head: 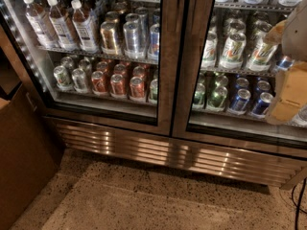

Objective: Open right fridge door

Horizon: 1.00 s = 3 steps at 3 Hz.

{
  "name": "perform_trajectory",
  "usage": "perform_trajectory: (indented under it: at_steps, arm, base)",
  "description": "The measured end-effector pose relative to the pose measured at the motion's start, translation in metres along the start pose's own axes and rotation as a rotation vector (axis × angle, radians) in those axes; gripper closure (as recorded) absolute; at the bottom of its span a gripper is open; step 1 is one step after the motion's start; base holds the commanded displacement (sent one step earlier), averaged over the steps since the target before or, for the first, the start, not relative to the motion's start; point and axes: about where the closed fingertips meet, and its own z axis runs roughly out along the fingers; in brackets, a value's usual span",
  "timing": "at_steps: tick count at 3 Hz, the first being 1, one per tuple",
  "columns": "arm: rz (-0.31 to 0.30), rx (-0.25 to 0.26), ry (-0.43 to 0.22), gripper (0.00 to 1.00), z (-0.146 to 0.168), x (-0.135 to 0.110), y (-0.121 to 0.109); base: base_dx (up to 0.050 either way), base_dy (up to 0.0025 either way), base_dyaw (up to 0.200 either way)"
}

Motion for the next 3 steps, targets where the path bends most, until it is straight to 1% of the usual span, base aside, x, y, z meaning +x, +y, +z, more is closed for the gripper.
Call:
perform_trajectory:
  at_steps: [1,2,3]
  arm:
    - [-0.003,0.018,-0.006,0.00,-0.010,-0.005,-0.006]
    - [-0.020,-0.034,-0.004,0.00,0.009,-0.018,-0.010]
    - [-0.036,-0.084,-0.001,0.00,0.033,-0.026,-0.009]
  base:
    - [0.000,0.00000,0.000]
    - [0.000,0.00000,0.000]
    - [0.000,0.00000,0.000]
